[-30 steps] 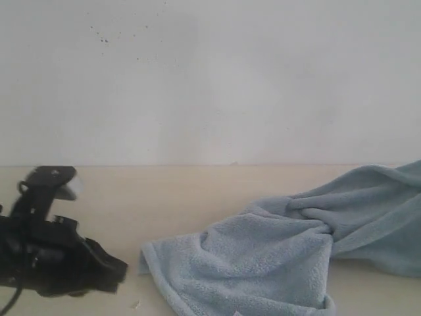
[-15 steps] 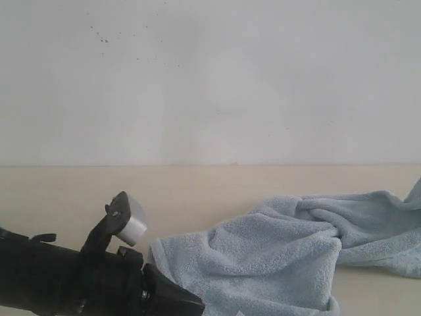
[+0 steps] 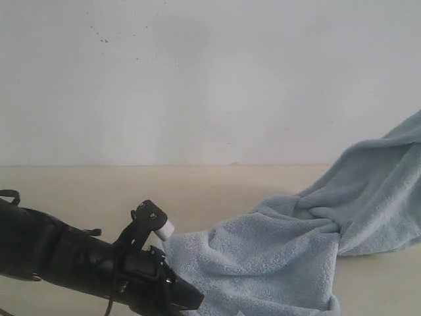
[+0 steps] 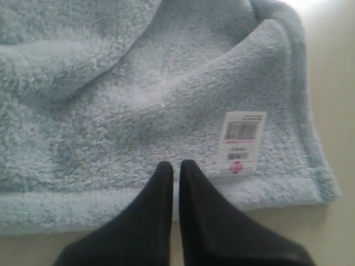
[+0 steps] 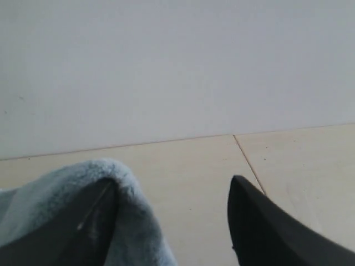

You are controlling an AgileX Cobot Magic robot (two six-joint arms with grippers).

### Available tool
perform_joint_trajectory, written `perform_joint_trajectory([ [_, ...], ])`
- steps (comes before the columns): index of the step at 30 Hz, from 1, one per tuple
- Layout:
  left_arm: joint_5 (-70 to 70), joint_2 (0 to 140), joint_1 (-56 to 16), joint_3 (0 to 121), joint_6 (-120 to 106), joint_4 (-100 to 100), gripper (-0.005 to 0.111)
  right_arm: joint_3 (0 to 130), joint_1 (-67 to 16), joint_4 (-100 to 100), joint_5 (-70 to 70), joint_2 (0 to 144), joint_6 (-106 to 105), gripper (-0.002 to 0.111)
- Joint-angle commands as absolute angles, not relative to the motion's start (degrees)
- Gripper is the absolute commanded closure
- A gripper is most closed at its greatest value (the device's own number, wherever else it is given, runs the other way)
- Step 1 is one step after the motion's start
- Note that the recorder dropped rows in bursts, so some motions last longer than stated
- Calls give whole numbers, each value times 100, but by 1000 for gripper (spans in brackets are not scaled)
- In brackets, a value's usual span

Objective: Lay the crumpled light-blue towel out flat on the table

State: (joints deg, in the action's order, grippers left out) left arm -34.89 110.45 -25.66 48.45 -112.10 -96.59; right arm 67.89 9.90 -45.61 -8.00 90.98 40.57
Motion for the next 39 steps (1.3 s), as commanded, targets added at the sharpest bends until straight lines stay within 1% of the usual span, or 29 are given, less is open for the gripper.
perform_joint_trajectory([
  [1,-3035,11373,-2587,5133,-10714,-9201,103,6810,1024,-4554,-1087,9087,3989,45],
  [3,-2910,11451,-2587,5144,-10709,-9064,103,6810,1024,-4554,-1234,9113,3989,42],
  [12,-2612,11463,-2587,5176,-10676,-9016,103,6810,1024,-4554,-1211,9158,4046,42],
  [17,-3860,11463,-2601,5449,-10979,-9044,103,6798,1013,-3868,-1226,9158,4314,42],
  [18,-3822,11463,-2633,5486,-10912,-9091,103,6798,1000,-3687,-1267,9170,4314,42],
  [22,-2961,11703,-2758,5531,-10887,-9018,103,6762,658,-3524,-1695,9275,3825,42],
  [26,-2930,11935,-2758,5536,-10773,-8330,103,6678,246,-3511,-1889,9335,3384,44],
  [27,-2874,11945,-2758,5536,-10597,-8139,103,6654,172,-3511,-1954,9348,3384,47],
  [29,-2773,11945,-2758,5536,-10290,-7944,103,6643,100,-3511,-2249,9399,3384,57],
  [33,-2384,11924,-2736,5536,-9452,-7253,103,6643,132,-3523,-2933,9663,3384,91],
  [35,-2231,11902,-2694,5536,-8988,-6744,103,6643,208,-3523,-3034,9871,3370,109],
  [39,-1929,11799,-2474,5536,-8044,-5887,103,6643,234,-3465,-2903,10164,3037,105],
])
